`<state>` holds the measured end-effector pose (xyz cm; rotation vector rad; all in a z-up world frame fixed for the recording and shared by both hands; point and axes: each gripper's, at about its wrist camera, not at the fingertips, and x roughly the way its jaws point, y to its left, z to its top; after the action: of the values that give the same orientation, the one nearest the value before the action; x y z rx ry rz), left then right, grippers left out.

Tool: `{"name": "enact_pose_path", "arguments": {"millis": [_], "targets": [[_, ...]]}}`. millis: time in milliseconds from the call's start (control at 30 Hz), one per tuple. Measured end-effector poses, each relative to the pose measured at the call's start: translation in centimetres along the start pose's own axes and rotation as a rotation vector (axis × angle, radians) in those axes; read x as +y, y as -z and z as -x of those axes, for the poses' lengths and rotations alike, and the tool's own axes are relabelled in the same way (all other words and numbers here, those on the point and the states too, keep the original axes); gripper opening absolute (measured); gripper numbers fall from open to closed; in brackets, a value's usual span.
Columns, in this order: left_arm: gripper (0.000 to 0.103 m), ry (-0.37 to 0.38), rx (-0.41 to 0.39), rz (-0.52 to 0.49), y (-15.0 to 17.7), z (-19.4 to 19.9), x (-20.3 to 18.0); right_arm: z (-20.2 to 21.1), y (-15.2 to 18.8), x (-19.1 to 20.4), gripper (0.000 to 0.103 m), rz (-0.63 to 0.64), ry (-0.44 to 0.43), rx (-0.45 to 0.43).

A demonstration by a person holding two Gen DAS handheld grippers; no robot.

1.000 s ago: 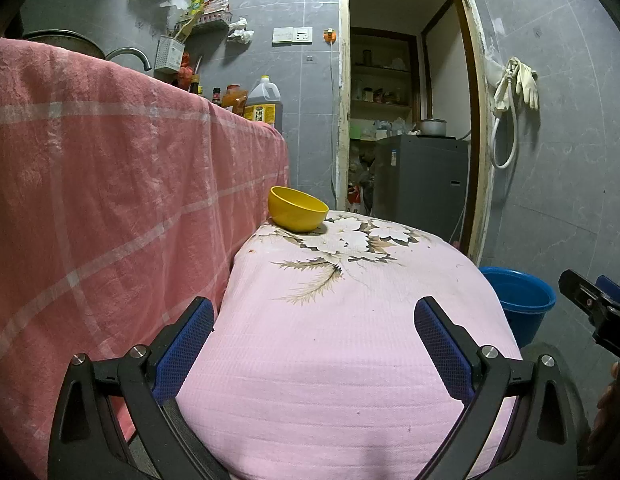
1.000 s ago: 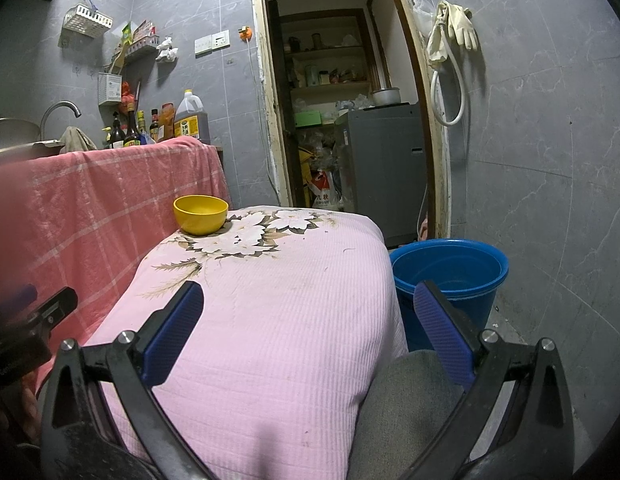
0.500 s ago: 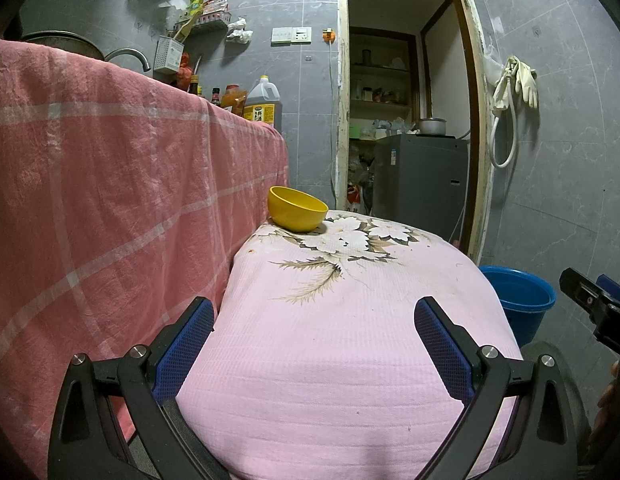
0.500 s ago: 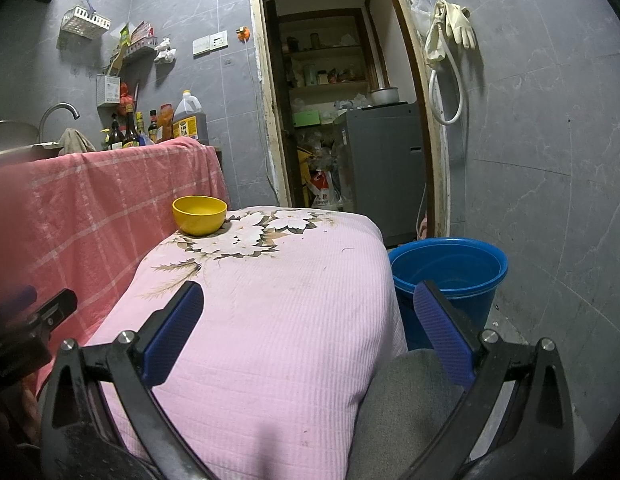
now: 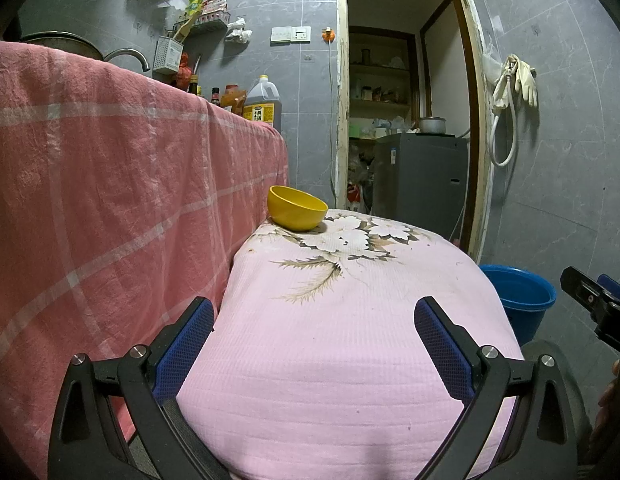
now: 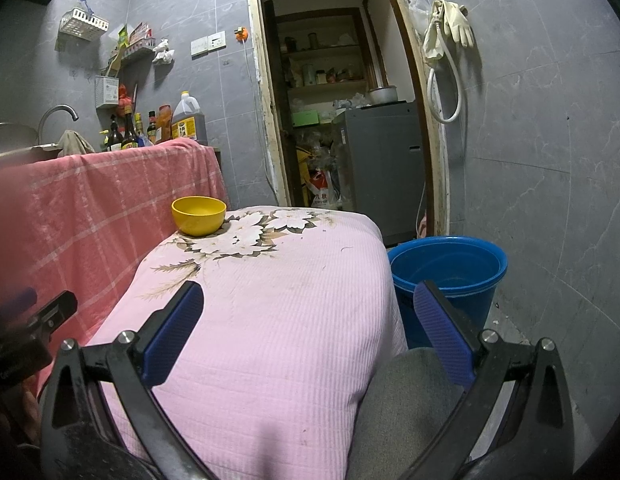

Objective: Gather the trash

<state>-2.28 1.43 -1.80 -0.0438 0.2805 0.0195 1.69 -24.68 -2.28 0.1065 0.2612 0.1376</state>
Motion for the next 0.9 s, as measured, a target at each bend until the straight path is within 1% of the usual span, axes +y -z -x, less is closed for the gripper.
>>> {"name": "enact_pose_path", "arguments": {"millis": [900], "targets": [[0.098, 0.002, 0.002, -0.004, -0.07, -0.12, 0.11, 0.23, 0.14, 0.10, 0.103, -0.016, 0.008, 0.006]]}}
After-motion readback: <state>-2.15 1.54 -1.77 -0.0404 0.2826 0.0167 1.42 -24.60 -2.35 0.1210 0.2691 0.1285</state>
